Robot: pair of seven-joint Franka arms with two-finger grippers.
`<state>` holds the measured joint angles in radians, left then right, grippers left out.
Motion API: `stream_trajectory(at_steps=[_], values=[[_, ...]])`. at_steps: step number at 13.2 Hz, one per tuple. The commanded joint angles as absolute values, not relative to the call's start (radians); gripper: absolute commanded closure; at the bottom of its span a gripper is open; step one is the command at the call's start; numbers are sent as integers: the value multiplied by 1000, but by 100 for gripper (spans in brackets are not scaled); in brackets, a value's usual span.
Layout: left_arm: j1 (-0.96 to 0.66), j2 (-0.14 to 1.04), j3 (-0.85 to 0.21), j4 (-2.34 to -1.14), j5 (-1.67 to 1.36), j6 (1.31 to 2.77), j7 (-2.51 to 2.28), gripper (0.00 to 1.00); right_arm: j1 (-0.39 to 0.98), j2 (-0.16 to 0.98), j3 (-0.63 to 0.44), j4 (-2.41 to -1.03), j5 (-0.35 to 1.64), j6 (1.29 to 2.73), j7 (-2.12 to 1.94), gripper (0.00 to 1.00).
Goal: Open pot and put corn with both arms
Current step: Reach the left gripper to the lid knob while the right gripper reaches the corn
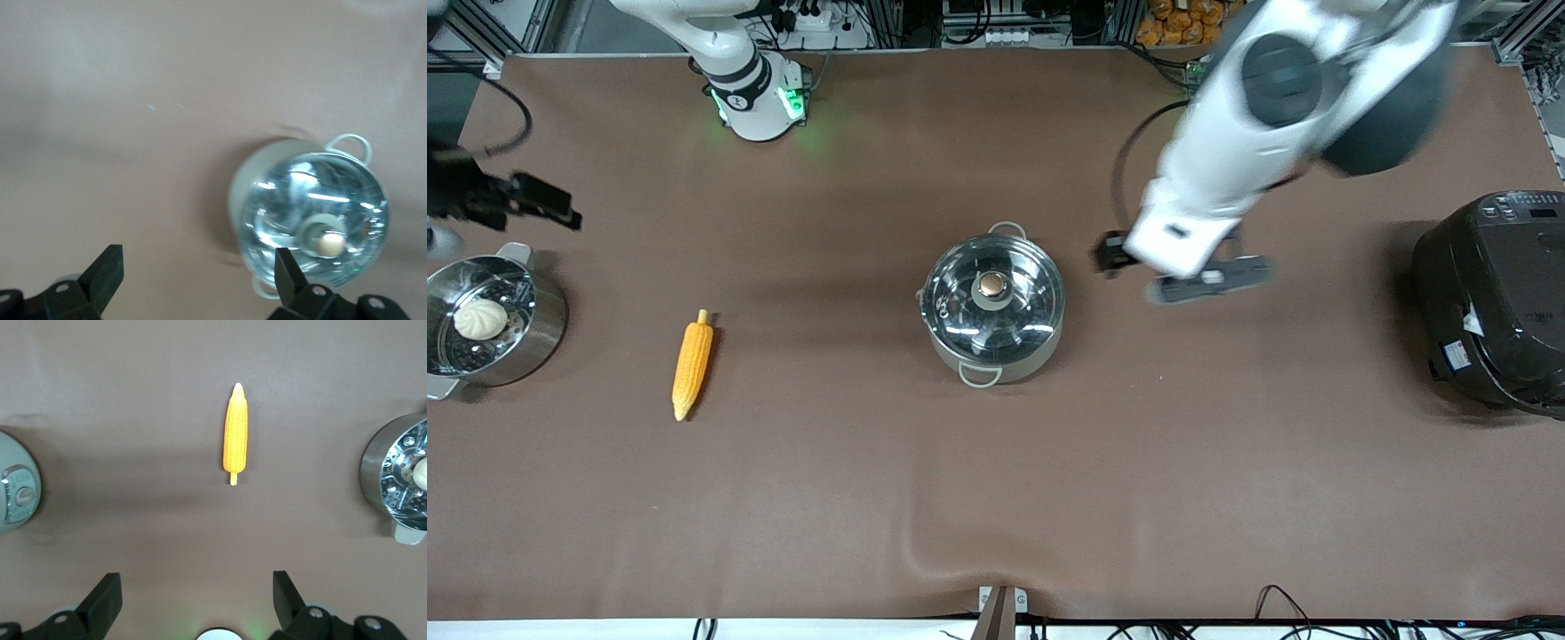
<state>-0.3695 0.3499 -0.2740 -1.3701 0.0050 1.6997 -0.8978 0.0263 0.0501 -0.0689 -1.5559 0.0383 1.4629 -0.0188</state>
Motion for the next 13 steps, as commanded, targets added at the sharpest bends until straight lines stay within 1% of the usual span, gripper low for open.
stream_trajectory(at_steps=[1,3,5,7,9,13], values=[[-463,461,-255,-1273,40,1736,-1055,0,18,150,-67,-1542,28,1508,-6,0],[-523,514,-239,-1269,41,1817,-1165,0,-15,243,-67,-1551,28,1561,-6,0],[-609,537,-169,-1269,41,1851,-1206,0,-40,316,-67,-1586,31,1621,-12,0],[-688,549,-115,-1278,41,1850,-1216,0,-49,340,-67,-1665,31,1757,-18,0],[-704,574,-114,-1279,43,1850,-1232,0,-35,345,-67,-1733,32,1860,-18,0],[-730,633,-110,-1278,43,1896,-1247,0,-35,448,-67,-1736,26,1948,-21,0]])
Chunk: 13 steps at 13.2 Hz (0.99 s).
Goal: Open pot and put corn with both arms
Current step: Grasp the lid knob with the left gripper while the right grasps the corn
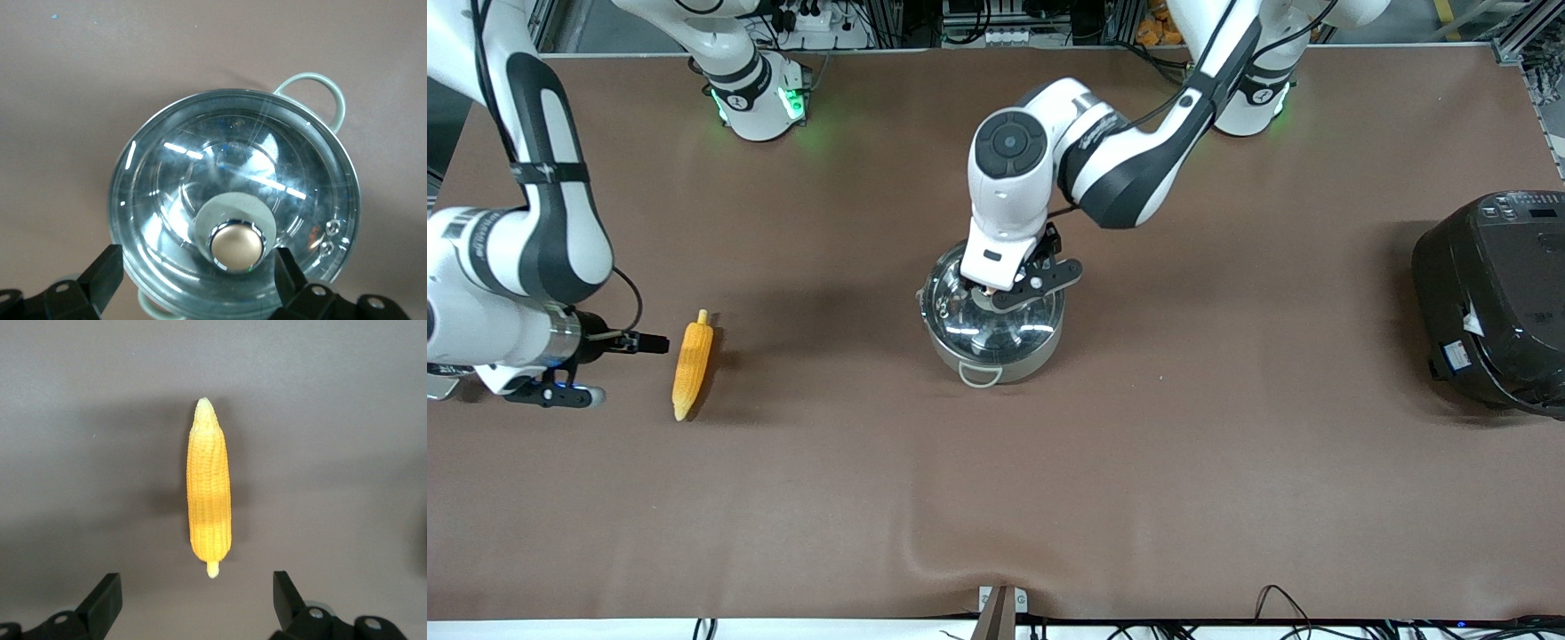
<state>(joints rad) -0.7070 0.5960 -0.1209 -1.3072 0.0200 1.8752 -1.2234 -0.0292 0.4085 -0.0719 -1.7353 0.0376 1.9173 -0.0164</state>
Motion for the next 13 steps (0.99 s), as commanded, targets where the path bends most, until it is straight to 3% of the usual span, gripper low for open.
stream_trajectory(at_steps=[1,6,8,10,13], values=[[-735,641,-110,-1278,43,1920,-1247,0,-37,483,-67,-1740,26,2004,-23,0],[-750,678,-112,-1278,41,1947,-1244,0,-44,526,-67,-1790,26,2101,-69,0],[-749,681,-112,-1279,41,1947,-1238,2,-41,523,-66,-1877,26,2222,-71,0],[-750,684,-112,-1279,41,1947,-1235,11,-35,520,-66,-1948,26,2321,-71,0],[-750,684,-113,-1279,41,1948,-1233,30,-35,529,-66,-1950,26,2329,-80,0]])
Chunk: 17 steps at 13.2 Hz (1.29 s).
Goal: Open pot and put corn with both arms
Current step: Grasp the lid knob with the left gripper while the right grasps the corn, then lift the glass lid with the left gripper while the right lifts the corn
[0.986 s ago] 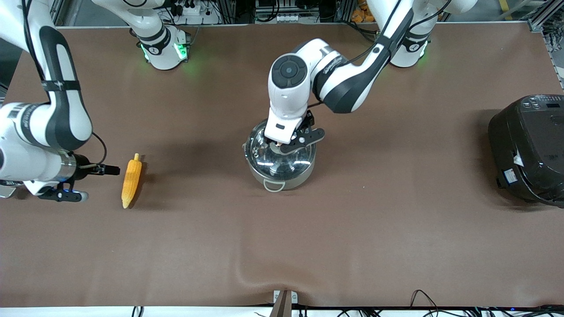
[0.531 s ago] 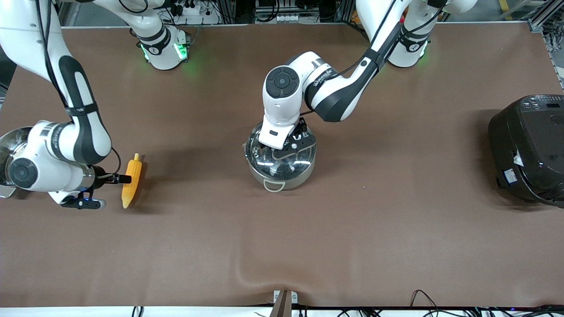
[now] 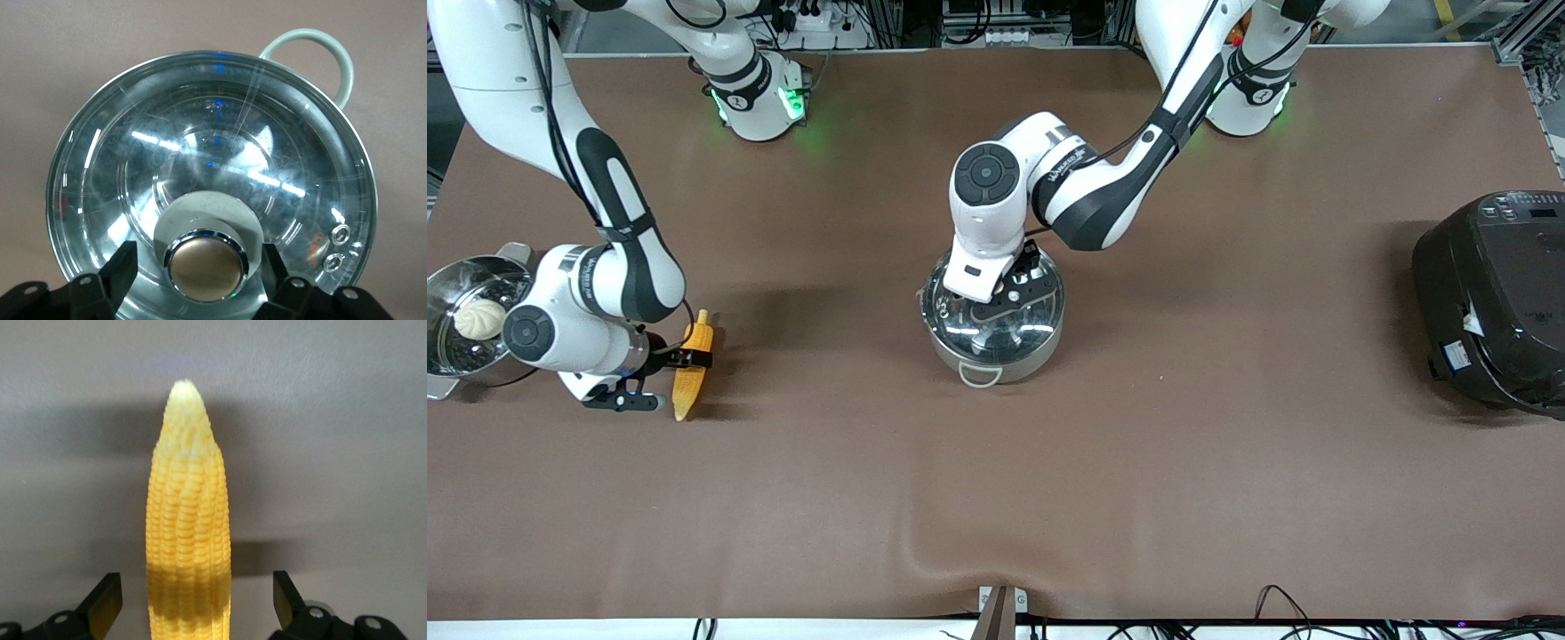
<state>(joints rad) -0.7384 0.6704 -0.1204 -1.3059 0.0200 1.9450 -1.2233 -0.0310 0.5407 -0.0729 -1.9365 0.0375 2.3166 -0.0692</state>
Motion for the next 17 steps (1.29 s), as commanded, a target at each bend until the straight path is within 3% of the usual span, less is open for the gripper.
stream_trajectory(at_steps=[1,7,10,13,15,16,17], values=[[-750,684,-112,-1281,43,1947,-1233,36,-37,531,-66,-1948,26,2330,-80,0],[-753,673,-112,-1285,48,1945,-1239,97,-38,555,-64,-1947,28,2332,-83,0],[-744,608,-112,-1287,44,1919,-1247,100,-40,568,-64,-1945,29,2341,-83,0],[-712,488,-110,-1290,44,1785,-1230,100,-40,575,-64,-1945,29,2355,-83,0],[-654,408,-112,-1310,46,1717,-1186,100,-40,575,-63,-1945,32,2355,-83,74],[-611,373,-115,-1321,43,1679,-1133,100,-44,575,-63,-1947,34,2355,-89,91],[-557,344,-117,-1331,32,1648,-1068,100,-48,574,-61,-1950,40,2355,-115,96]])
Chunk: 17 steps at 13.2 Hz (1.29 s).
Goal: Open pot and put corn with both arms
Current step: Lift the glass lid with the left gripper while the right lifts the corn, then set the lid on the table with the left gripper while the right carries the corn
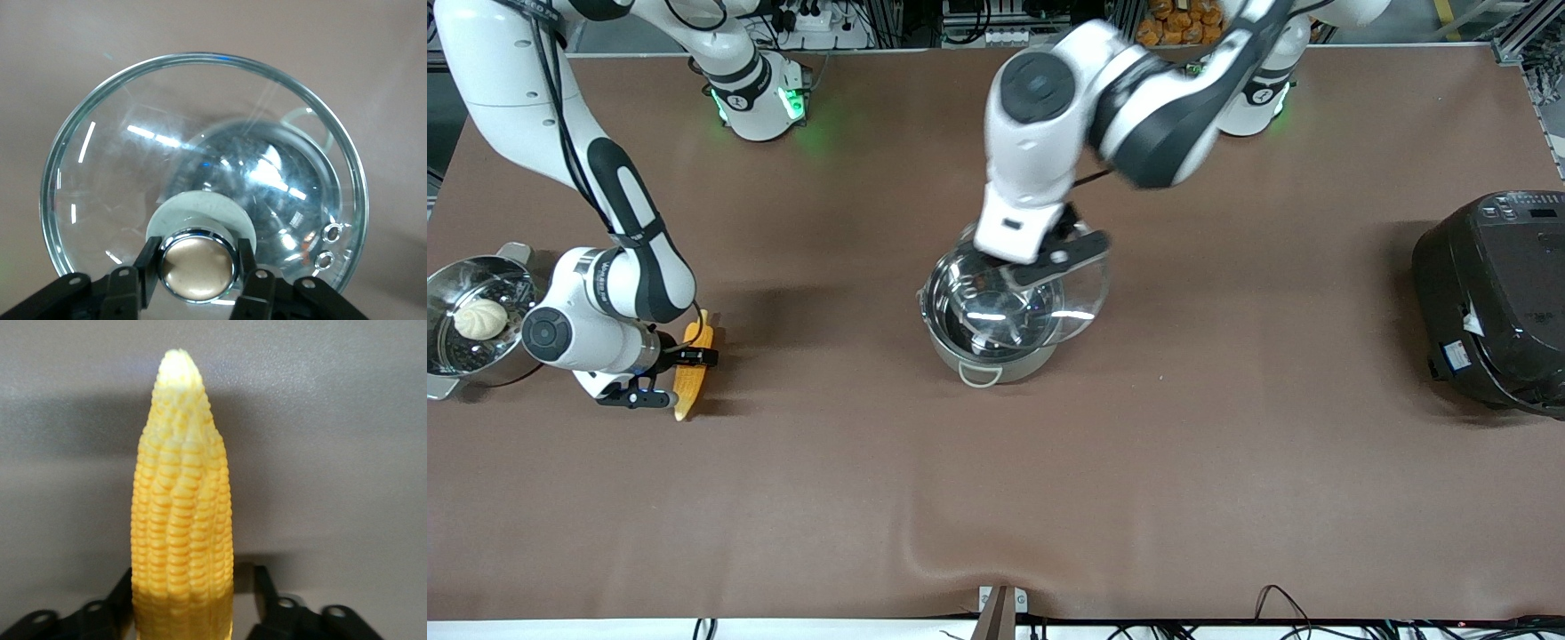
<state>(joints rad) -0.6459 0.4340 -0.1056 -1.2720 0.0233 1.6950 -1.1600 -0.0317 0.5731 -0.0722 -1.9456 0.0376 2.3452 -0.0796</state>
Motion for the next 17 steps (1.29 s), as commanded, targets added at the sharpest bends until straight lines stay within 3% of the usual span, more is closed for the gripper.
stream_trajectory(at_steps=[1,4,7,10,12,15,17], values=[[-511,313,-120,-1354,29,1629,-1002,100,-58,571,-61,-1951,41,2352,-142,98],[-364,204,-120,-1504,29,1626,-769,100,-60,528,-58,-1950,41,2295,-172,100],[-224,160,-121,-1636,29,1669,-615,100,-41,395,-22,-1933,41,2089,-173,100],[-132,140,-121,-1800,29,1816,-550,100,0,273,70,-1835,43,1814,-160,100],[-56,124,-121,-1926,29,1952,-473,100,44,233,136,-1758,57,1703,-138,100],[-38,124,-121,-2081,40,2118,-453,100,165,244,193,-1631,55,1631,-17,100],[-23,129,-121,-2162,43,2210,-445,100,294,308,193,-1536,55,1629,72,100]])
